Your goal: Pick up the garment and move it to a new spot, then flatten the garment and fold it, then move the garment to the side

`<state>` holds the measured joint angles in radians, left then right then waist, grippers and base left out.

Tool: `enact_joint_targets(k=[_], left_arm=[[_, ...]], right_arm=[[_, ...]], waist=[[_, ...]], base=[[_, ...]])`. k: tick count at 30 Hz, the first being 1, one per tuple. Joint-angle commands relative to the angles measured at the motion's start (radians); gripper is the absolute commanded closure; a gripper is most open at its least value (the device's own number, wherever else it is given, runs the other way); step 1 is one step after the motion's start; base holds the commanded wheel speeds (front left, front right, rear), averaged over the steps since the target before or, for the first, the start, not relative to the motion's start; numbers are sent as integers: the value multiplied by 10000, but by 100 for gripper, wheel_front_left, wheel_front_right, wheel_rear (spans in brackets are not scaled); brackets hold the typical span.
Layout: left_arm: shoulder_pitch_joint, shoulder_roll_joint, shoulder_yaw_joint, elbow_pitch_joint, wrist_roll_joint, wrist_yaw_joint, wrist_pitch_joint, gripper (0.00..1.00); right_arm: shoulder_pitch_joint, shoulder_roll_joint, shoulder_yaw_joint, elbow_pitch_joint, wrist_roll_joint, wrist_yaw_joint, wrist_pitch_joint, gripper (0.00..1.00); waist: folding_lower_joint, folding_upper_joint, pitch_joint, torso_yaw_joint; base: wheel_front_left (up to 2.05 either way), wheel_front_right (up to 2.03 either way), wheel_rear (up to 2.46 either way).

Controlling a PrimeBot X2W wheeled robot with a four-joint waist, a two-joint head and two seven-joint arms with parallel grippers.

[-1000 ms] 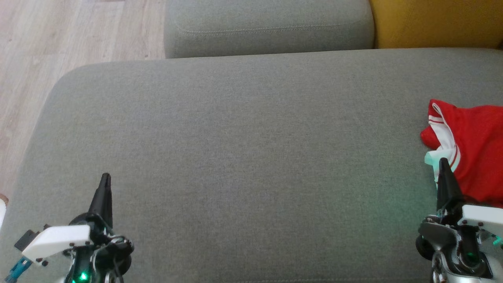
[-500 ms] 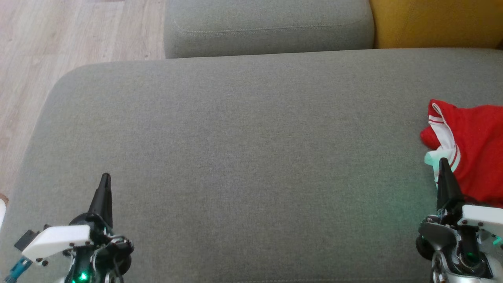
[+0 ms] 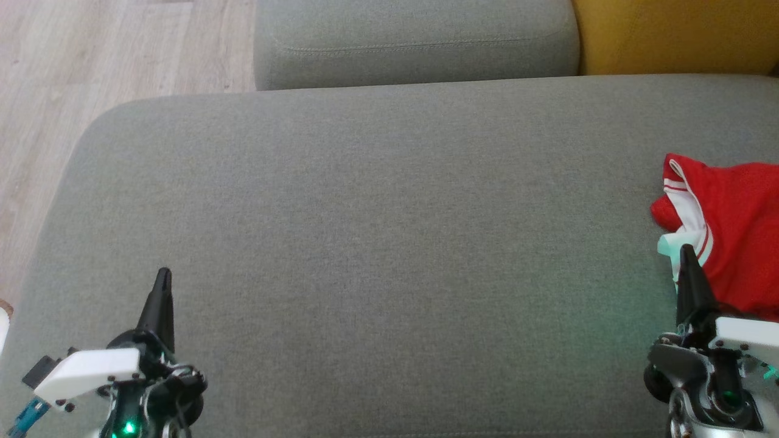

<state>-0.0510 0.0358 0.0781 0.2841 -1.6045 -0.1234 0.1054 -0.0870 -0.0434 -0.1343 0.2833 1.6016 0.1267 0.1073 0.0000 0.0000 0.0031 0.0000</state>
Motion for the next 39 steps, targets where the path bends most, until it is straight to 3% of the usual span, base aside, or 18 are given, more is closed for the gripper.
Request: enact_joint_targets(k=[1,39], left_arm=[[-570,144,352,-392,-45,-73,75,100],[-570,144,352,-392,-45,-73,75,100]], right_arm=[[-209,-68,209,-386,74,40,56,100],[-209,-68,209,-386,74,40,56,100]], waist=[[0,0,0,0],[0,0,0,0]], base=[[0,0,0],[0,0,0]])
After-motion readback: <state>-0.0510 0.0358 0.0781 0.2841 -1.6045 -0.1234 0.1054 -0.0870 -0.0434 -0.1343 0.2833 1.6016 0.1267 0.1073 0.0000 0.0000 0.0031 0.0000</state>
